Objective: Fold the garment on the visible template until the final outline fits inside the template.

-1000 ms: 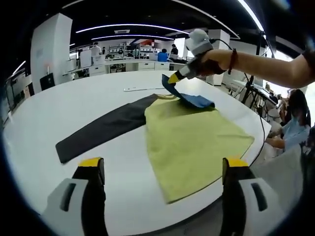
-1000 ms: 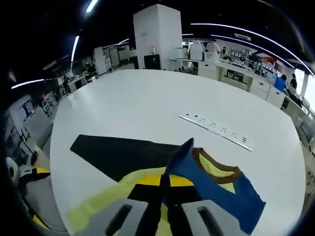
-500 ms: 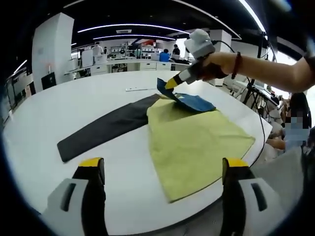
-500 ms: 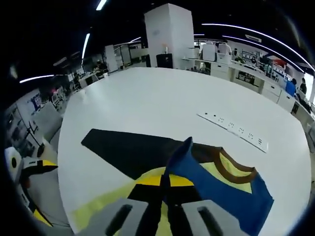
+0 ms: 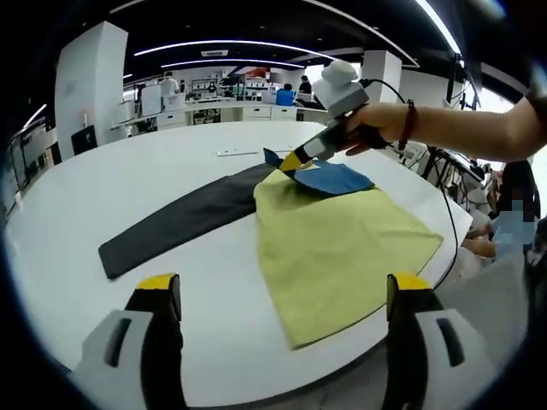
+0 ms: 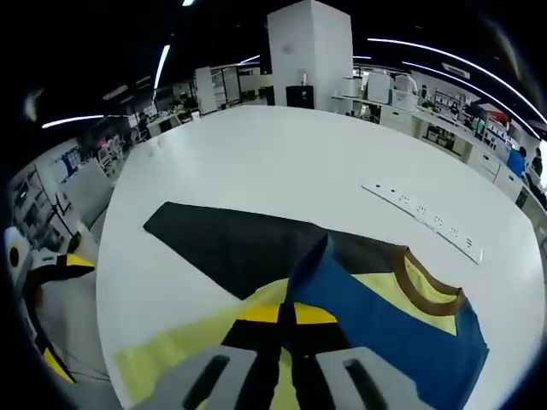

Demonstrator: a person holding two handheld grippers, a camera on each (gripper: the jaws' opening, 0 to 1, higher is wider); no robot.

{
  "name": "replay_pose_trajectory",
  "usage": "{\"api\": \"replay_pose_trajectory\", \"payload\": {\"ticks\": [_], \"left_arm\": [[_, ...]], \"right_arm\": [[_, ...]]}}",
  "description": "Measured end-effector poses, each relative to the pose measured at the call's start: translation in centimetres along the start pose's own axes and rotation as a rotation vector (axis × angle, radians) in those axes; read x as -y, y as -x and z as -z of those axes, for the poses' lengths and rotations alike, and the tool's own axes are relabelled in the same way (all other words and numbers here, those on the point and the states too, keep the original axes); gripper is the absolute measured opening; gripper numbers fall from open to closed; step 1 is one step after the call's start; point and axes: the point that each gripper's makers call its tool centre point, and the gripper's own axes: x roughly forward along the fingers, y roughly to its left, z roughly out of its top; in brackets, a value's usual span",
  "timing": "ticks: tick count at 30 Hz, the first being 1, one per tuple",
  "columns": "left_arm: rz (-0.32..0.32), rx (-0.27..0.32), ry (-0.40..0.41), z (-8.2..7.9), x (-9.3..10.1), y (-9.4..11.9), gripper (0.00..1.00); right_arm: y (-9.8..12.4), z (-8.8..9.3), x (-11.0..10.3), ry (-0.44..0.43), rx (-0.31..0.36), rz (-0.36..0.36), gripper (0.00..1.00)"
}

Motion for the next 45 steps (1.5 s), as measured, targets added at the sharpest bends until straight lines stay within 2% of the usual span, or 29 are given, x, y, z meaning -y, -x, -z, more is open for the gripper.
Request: {"api": "replay_pose_trajectory", "payload": {"ticks": [1,3,9,14,19,21,23,31,40,45], "left_arm": [[-0.001,0.0,-0.001,0.0,0.0,0.0,0.98],[-0.005,0.001,0.002,0.0,-0.1,0.0,0.99],[-0.013,0.005,-0.004,0.1,-0.4,0.1,0.99],[-0.025,0.006,-0.007,0.1,-0.7,0.2,0.99],[-0.03,0.012,-0.01,-0.2,-0.9,0.3,0.99],[-0.032,0.013,-0.011,-0.3,-0.9,0.3,0.99],[-0.033,0.016,-0.012,-0.5,-1.0,0.3,0.99],[-0.029,0.018,-0.034,-1.1,-1.0,0.4,0.99],[-0.02,0.043,-0.023,-1.9,-1.1,0.3,0.99],[-0.018,0.039,-0.029,-2.1,-1.1,0.3,0.99]], "right_arm": [[-0.2,0.1,-0.2,-0.012,0.003,-0.01,0.0],[-0.5,0.2,-1.4,-0.077,0.01,-0.075,0.0],[-0.6,0.8,-1.4,-0.065,-0.004,-0.061,0.15],[0.2,1.3,0.3,-0.062,-0.002,0.003,0.4],[1.4,2.1,2.3,-0.048,-0.012,0.059,0.59],[2.0,2.7,3.3,-0.066,-0.015,0.079,0.68],[2.6,3.5,4.2,-0.093,-0.018,0.096,0.73],[5.2,6.5,7.8,-0.156,-0.041,0.169,0.77],[8.9,10.1,12.2,-0.223,-0.046,0.251,0.72],[10.6,11.8,14.2,-0.276,-0.045,0.29,0.7]]}}
